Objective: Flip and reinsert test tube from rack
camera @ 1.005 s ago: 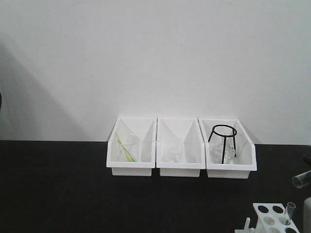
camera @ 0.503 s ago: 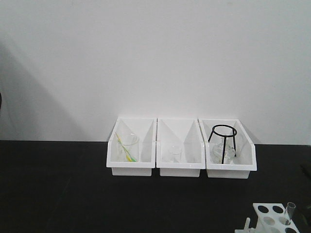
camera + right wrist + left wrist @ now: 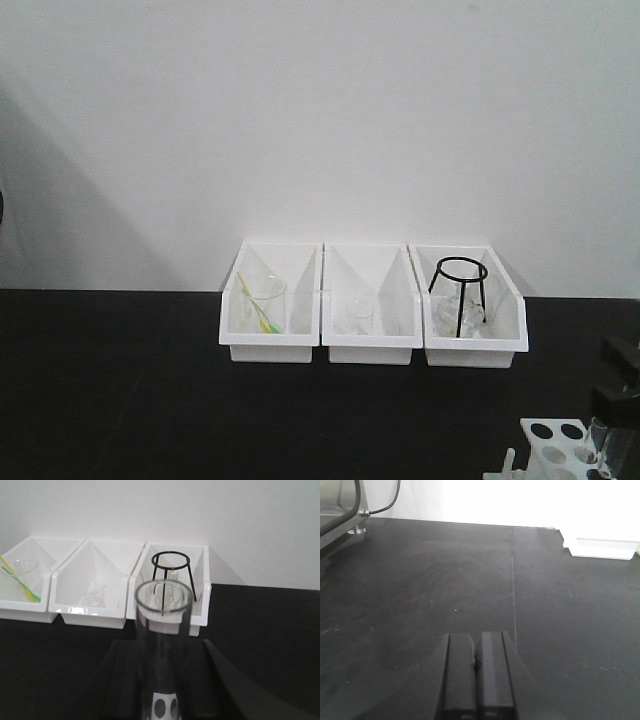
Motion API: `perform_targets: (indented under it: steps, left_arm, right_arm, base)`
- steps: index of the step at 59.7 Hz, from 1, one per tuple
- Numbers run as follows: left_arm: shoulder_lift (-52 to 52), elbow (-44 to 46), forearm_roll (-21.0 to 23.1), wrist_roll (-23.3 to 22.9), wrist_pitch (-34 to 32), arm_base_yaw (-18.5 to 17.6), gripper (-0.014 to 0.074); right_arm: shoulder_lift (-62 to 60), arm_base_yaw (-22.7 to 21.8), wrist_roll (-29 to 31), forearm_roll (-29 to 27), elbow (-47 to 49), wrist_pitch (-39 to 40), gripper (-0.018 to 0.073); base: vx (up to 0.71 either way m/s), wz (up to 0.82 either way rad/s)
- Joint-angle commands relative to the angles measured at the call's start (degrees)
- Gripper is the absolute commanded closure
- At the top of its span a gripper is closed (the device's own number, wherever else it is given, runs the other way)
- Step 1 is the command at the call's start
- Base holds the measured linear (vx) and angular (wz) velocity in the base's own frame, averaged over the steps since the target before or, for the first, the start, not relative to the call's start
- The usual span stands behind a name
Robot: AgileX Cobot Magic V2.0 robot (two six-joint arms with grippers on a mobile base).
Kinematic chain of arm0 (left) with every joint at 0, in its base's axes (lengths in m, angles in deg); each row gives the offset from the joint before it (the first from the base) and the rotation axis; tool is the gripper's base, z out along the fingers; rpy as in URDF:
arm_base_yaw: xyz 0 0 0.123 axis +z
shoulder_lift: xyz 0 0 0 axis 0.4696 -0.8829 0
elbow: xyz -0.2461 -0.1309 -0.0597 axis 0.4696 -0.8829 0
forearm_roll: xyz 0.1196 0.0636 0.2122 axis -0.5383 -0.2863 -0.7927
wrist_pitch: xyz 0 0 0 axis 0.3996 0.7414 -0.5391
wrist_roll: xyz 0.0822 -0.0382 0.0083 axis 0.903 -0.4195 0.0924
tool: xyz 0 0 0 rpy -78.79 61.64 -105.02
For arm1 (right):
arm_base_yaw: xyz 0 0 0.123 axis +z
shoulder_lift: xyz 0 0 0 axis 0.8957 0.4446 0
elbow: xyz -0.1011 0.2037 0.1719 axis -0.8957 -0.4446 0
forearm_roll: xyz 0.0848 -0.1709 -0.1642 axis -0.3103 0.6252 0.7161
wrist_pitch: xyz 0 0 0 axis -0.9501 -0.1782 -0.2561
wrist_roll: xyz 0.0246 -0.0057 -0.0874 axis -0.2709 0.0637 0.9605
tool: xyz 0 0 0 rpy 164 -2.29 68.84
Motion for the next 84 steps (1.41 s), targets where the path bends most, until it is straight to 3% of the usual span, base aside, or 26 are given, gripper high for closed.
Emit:
perform_targets:
  steps: [1, 21, 38, 56, 84]
  left_arm:
    - [0.74, 0.01, 0.18, 0.01, -5.01, -0.4, 0.0603]
    - [0.74, 0.01, 0.18, 0.01, -5.01, -0.4, 0.0603]
    - [0.74, 0.01, 0.18, 0.01, -5.01, -0.4, 0.0603]
    - [0.74, 0.01, 0.18, 0.01, -5.01, -0.4, 0.0603]
    - [0.74, 0.01, 0.18, 0.01, -5.01, -0.4, 0.0603]
  right_arm:
    - [1.23, 0.0, -0.14, 0.0, 0.9, 2.14, 0.0425]
    - [3.79, -0.03, 6.19, -0.59, -1.91, 3.36, 0.0425]
    - [3.79, -0.03, 6.51, -8.59, -1.72, 4.73, 0.0425]
    - [3.74, -0.03, 10.41, -8.75, 3.72, 5.68, 0.0425]
    - [3.74, -0.03, 10.55, -8.75, 4.08, 6.9, 0.0425]
  base:
    - [0.0, 0.0]
    - [0.0, 0.0]
    - [0.0, 0.0]
    - [0.0, 0.0]
    - [0.0, 0.0]
